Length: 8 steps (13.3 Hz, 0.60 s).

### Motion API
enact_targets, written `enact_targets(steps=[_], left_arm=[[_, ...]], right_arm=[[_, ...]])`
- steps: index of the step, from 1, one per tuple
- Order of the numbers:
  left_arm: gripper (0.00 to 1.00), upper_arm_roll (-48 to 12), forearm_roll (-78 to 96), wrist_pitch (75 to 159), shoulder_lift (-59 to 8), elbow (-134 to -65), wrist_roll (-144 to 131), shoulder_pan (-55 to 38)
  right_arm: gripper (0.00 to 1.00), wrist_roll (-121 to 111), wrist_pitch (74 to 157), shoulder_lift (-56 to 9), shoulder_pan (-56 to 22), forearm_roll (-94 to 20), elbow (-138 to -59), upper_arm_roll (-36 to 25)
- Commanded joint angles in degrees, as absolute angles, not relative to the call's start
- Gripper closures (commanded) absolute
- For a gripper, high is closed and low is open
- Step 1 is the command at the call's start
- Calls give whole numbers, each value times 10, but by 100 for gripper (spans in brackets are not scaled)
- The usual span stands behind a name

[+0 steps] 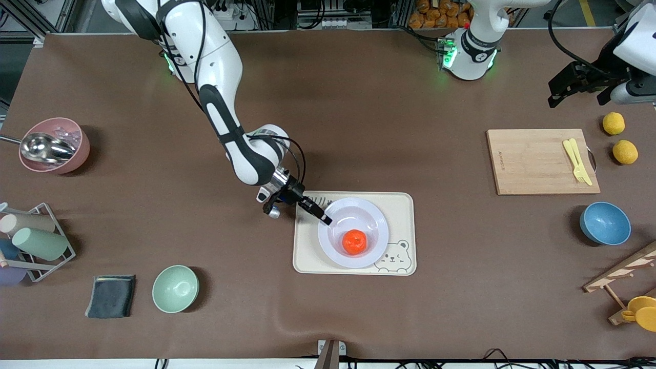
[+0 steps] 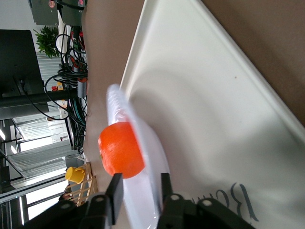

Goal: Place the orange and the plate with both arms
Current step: 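Slide the plate with the right gripper onto the bear tray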

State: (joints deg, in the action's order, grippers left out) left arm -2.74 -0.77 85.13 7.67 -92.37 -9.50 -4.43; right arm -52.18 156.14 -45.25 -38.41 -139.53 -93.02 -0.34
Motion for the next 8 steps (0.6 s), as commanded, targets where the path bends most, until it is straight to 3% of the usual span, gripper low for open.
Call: enact_targets(steps=[1, 4, 8], left_arm=[[0, -31, 5, 846, 73, -916, -110, -43], [0, -29, 5, 848, 70, -917, -105, -39], [0, -26, 5, 852, 59, -916, -105, -38]], right_arm=[[53, -519, 1570, -459, -376, -1393, -917, -2], [53, -517, 1577, -458, -371, -1386, -918, -2], [51, -437, 1578, -455, -359, -1284, -918, -1]])
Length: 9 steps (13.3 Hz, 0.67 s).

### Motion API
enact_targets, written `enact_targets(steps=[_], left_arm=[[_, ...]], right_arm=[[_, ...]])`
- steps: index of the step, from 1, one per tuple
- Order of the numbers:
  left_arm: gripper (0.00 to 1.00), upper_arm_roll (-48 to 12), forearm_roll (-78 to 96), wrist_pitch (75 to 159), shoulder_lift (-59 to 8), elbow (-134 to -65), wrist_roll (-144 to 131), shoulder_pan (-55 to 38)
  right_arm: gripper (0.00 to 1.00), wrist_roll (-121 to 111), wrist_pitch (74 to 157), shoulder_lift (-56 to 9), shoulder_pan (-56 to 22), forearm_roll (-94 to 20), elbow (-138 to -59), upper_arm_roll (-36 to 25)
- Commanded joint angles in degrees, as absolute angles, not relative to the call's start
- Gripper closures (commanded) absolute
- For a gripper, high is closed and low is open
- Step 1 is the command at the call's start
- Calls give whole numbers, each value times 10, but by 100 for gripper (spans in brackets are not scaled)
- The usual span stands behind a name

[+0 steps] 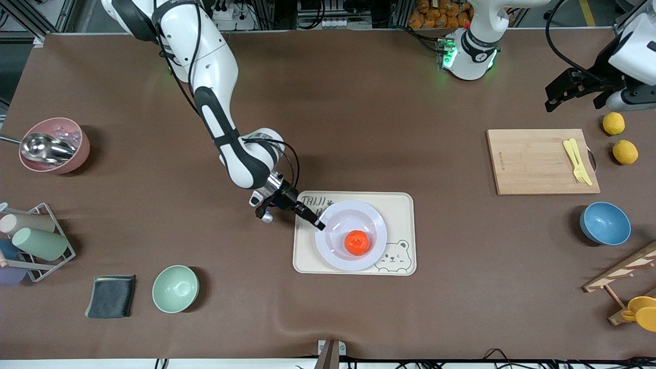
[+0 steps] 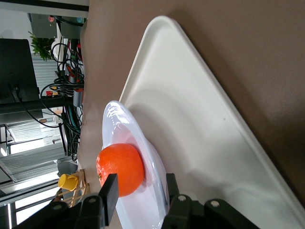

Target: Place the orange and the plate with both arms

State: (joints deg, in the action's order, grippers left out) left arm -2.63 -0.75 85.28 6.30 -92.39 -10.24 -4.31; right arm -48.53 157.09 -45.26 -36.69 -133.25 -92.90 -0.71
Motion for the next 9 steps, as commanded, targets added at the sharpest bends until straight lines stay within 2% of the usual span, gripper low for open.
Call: enact_targets(steps=[1, 9], left_arm=[[0, -26, 5, 852, 60, -916, -105, -39], [0, -26, 5, 852, 60, -916, -103, -39]], right_arm=[[50, -405, 1578, -454, -359, -1250, -919, -1], [47, -151, 1556, -439, -317, -941, -912, -1]])
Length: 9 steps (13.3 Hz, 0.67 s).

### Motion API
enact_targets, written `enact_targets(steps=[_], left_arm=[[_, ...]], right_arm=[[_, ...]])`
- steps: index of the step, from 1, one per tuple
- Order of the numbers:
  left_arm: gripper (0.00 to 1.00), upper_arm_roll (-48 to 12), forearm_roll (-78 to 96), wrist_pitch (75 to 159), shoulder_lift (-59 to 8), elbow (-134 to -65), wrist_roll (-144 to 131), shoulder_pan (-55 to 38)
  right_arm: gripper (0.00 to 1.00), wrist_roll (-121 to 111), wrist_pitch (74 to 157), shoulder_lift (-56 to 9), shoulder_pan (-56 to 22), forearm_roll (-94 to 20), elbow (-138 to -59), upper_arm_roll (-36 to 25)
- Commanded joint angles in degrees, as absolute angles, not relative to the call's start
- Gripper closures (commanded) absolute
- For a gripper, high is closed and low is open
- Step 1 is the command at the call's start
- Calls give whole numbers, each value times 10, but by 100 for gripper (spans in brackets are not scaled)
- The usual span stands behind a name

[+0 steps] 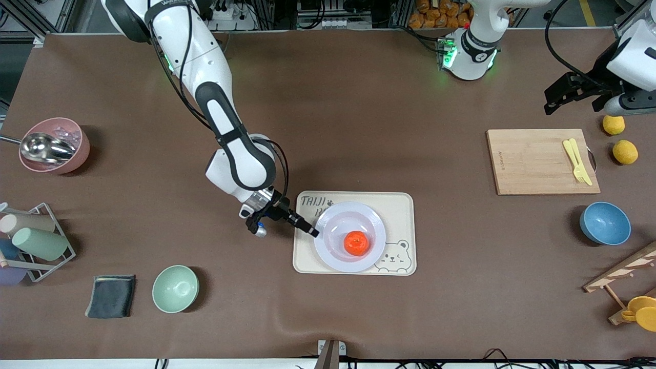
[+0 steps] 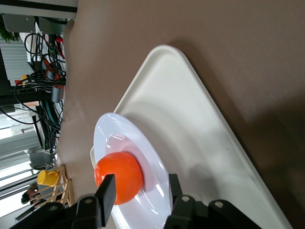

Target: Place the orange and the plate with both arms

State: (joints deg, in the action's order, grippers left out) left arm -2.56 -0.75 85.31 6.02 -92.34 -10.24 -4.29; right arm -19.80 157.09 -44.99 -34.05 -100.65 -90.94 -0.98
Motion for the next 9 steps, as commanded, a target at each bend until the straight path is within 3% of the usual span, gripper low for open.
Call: enact_targets(steps=[1, 7, 9], left_arm=[[0, -27, 5, 852, 61, -916, -103, -39], [0, -27, 5, 851, 61, -916, -103, -39], [0, -26, 5, 851, 61, -916, -103, -39]], right_arm=[[46, -131, 1533, -435, -306, -913, -912, -2], [40, -38, 1374, -393, -194, -720, -913, -4], [26, -36, 1322, -368, -154, -694, -925, -4]])
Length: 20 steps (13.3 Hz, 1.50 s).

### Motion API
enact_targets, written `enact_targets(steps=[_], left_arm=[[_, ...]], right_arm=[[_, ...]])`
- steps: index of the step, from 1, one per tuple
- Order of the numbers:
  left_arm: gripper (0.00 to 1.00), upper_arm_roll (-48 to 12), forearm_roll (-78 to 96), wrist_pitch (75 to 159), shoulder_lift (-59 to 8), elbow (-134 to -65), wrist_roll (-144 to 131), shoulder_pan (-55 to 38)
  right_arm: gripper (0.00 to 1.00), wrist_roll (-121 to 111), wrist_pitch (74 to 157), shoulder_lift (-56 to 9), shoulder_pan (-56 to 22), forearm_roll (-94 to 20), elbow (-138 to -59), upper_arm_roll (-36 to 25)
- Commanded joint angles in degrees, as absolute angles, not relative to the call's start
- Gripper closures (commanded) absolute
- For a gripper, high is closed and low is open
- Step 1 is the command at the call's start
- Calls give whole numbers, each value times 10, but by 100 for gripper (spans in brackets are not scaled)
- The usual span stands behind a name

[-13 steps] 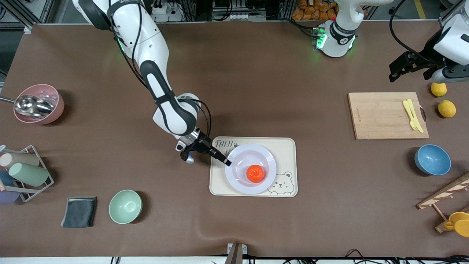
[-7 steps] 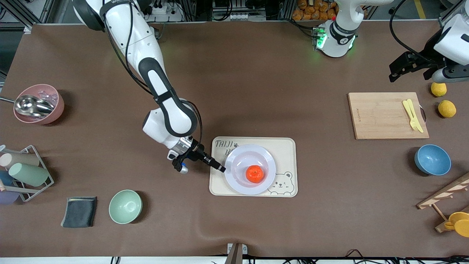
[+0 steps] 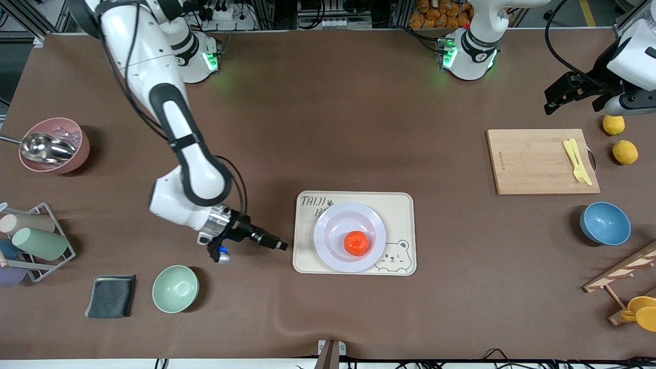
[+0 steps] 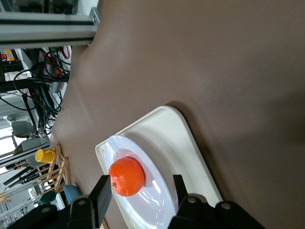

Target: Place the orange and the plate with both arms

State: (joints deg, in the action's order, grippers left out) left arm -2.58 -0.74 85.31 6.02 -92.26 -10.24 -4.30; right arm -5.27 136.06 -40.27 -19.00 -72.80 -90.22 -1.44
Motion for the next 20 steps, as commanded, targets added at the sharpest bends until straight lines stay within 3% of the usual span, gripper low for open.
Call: enact_targets(steps=[1, 4, 5, 6, 10, 16, 20], left_arm=[[0, -26, 6, 851, 61, -916, -103, -39], [0, -27, 16, 851, 61, -915, -107, -39], [0, -29, 19, 851, 64, -915, -107, -40], [0, -31, 19, 849, 66, -915, -108, -40], [0, -30, 19, 848, 65, -914, -107, -39], [0, -31, 19, 848, 65, -914, -107, -40], [0, -30, 19, 848, 65, -914, -107, -39]], right_arm=[[21, -36, 1284, -361, -127, -668, -925, -4], [13, -37, 1170, -348, -48, -574, -904, -4], [2, -37, 1144, -343, -32, -538, -893, -5], [0, -37, 1116, -342, -12, -489, -874, -4], [0, -35, 996, -341, 38, -388, -786, -5], [0, 89, 810, -331, 27, -212, -621, -8], [0, 83, 793, -242, 8, -61, -647, -5]])
